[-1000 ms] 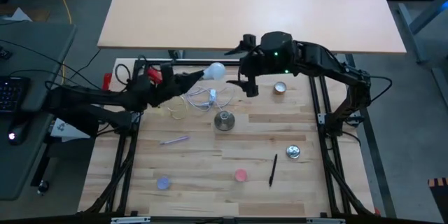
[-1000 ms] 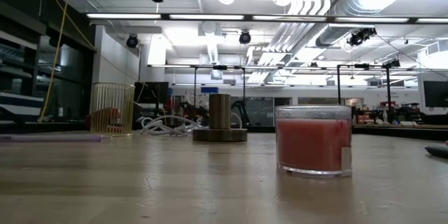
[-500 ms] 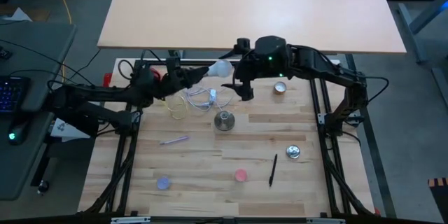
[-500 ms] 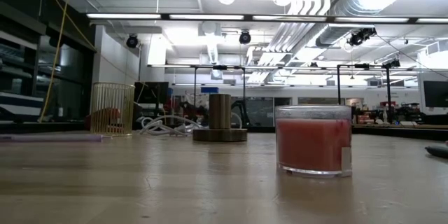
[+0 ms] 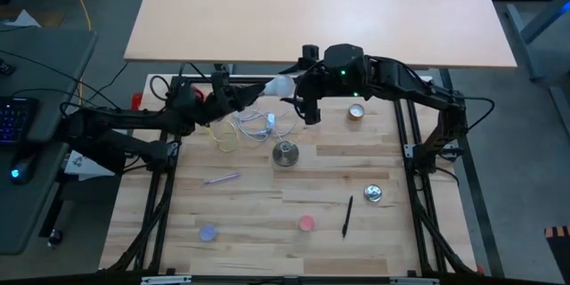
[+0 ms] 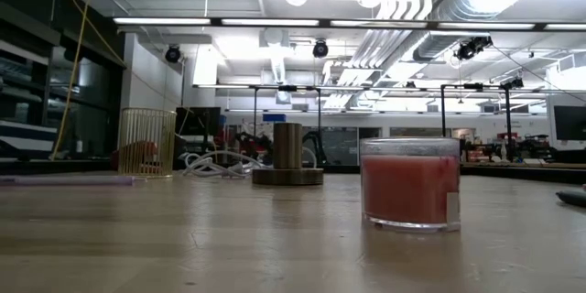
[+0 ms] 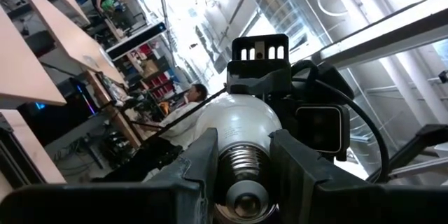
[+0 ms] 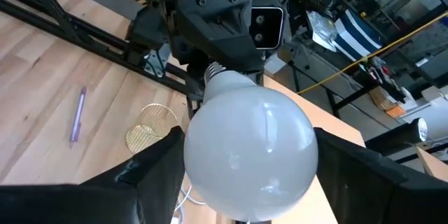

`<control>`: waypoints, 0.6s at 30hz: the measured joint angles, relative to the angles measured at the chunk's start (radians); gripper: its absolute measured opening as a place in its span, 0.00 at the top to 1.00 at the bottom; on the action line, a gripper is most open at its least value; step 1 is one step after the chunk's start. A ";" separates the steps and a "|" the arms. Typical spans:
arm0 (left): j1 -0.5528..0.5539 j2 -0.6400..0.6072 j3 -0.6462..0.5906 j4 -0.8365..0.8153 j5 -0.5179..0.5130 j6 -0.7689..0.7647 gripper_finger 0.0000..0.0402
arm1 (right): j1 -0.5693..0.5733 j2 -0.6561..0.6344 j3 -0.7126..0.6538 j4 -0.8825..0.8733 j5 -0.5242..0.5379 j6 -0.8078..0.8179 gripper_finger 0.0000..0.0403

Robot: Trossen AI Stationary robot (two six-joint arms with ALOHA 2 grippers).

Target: Screw lightbulb

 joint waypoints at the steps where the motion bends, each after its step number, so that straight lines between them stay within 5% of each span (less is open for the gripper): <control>1: 0.000 0.000 0.000 0.000 0.000 -0.003 0.77 | 0.000 0.001 0.000 0.003 0.000 0.000 0.30; 18: 0.000 -0.001 -0.001 0.005 -0.002 -0.016 0.77 | -0.006 0.011 0.001 0.019 -0.001 -0.003 0.32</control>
